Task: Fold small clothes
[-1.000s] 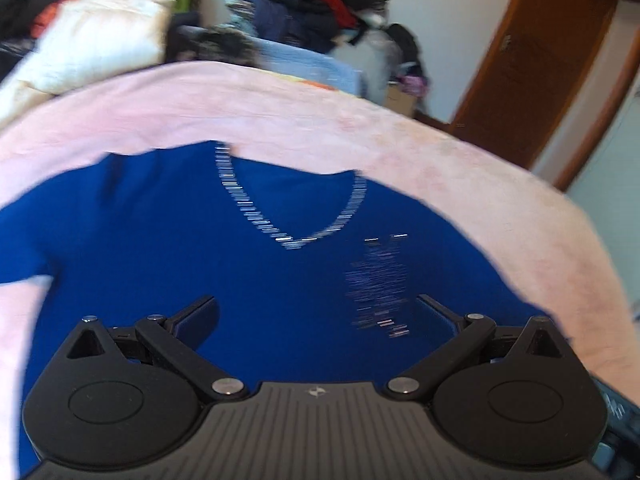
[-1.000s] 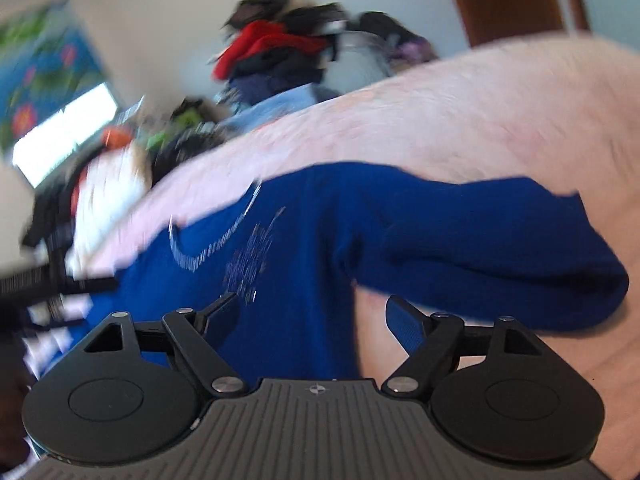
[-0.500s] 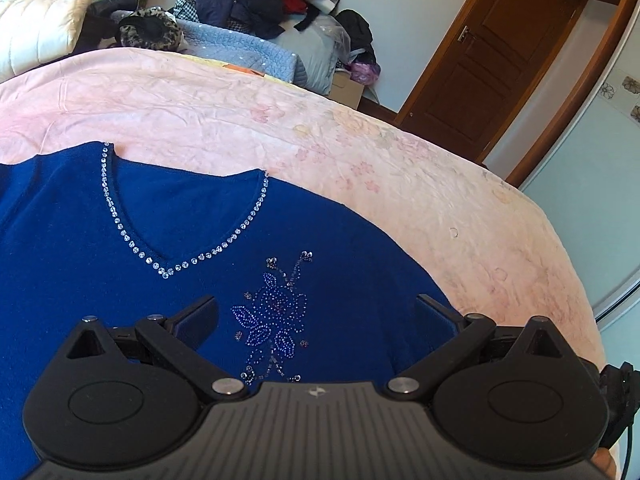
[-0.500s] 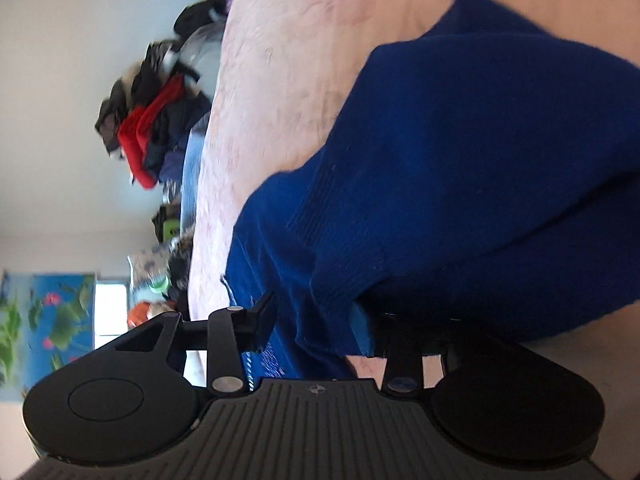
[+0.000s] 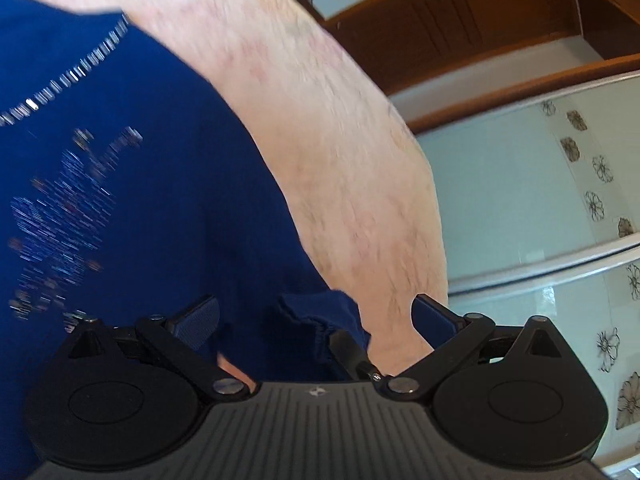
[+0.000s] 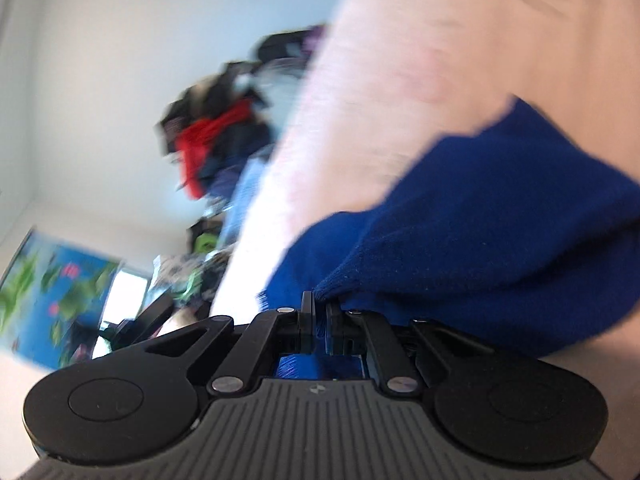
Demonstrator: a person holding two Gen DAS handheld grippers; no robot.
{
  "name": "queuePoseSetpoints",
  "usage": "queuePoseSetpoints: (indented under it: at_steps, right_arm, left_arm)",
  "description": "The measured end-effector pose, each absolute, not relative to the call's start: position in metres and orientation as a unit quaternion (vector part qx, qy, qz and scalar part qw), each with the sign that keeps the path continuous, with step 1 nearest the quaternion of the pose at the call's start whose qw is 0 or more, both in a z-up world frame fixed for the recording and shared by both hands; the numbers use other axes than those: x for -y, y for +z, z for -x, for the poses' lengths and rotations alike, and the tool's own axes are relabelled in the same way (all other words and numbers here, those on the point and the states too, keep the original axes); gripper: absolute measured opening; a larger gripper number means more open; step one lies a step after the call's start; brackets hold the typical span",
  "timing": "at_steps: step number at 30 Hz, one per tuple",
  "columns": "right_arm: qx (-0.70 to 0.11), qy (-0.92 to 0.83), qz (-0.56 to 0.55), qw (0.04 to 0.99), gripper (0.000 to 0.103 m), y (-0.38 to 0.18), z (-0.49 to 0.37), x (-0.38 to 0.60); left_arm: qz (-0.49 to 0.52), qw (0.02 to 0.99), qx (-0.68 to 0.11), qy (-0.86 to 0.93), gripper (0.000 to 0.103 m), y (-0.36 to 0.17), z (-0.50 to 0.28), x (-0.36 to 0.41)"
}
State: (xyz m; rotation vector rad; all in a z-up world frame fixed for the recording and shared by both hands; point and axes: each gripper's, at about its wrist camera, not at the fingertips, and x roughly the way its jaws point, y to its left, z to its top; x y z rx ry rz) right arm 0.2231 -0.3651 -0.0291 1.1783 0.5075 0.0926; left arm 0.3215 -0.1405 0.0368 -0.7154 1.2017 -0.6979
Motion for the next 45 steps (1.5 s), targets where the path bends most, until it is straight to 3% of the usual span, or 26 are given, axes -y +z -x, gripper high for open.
queuePoseSetpoints:
  at_steps: [2, 3, 4, 6, 8, 10, 12, 14, 15, 17, 28, 45]
  right_arm:
    - [-0.227, 0.069, -0.529, 0.815, 0.01, -0.019, -0.222, 0.364]
    - [-0.223, 0.082, -0.522, 0.819, 0.01, -0.015, -0.221, 0.364]
    - [-0.222, 0.095, -0.519, 0.82, 0.01, -0.013, -0.222, 0.365]
    - [-0.225, 0.11, -0.51, 0.823, 0.01, -0.009, -0.224, 0.365]
    - [-0.23, 0.117, -0.505, 0.824, 0.01, -0.008, -0.229, 0.365]
    - [-0.24, 0.12, -0.509, 0.818, 0.01, -0.011, -0.229, 0.367]
    - [-0.248, 0.118, -0.514, 0.813, 0.011, -0.014, -0.233, 0.367]
    - [-0.258, 0.112, -0.518, 0.808, 0.023, -0.017, -0.228, 0.366]
    - [-0.261, 0.107, -0.52, 0.806, 0.043, -0.018, -0.227, 0.367]
    - [-0.259, 0.098, -0.524, 0.806, 0.071, -0.021, -0.219, 0.369]
    - [-0.256, 0.074, -0.526, 0.808, 0.07, -0.03, -0.19, 0.39]
    - [-0.301, 0.039, -0.432, 0.849, 0.071, -0.018, -0.253, 0.411]
  left_arm:
    - [0.33, 0.682, -0.571, -0.316, 0.07, 0.024, -0.327, 0.156]
    - [0.339, 0.665, -0.586, -0.315, 0.052, 0.017, -0.329, 0.161]
    - [0.345, 0.653, -0.594, -0.318, 0.044, 0.013, -0.33, 0.166]
    - [0.354, 0.642, -0.601, -0.318, 0.041, 0.007, -0.332, 0.171]
    - [0.363, 0.634, -0.608, -0.31, 0.029, 0.001, -0.333, 0.173]
    - [0.37, 0.628, -0.614, -0.302, 0.007, -0.003, -0.335, 0.17]
    - [0.363, 0.633, -0.616, -0.299, 0.005, -0.005, -0.335, 0.168]
    - [0.347, 0.643, -0.615, -0.296, 0.004, -0.003, -0.336, 0.169]
    - [0.336, 0.652, -0.613, -0.294, 0.004, 0.0, -0.337, 0.169]
    - [0.316, 0.668, -0.607, -0.291, 0.004, 0.004, -0.34, 0.165]
    - [0.283, 0.745, -0.546, -0.259, 0.004, 0.048, -0.369, 0.097]
    - [0.371, 0.797, -0.472, -0.06, 0.005, 0.032, -0.379, -0.126]
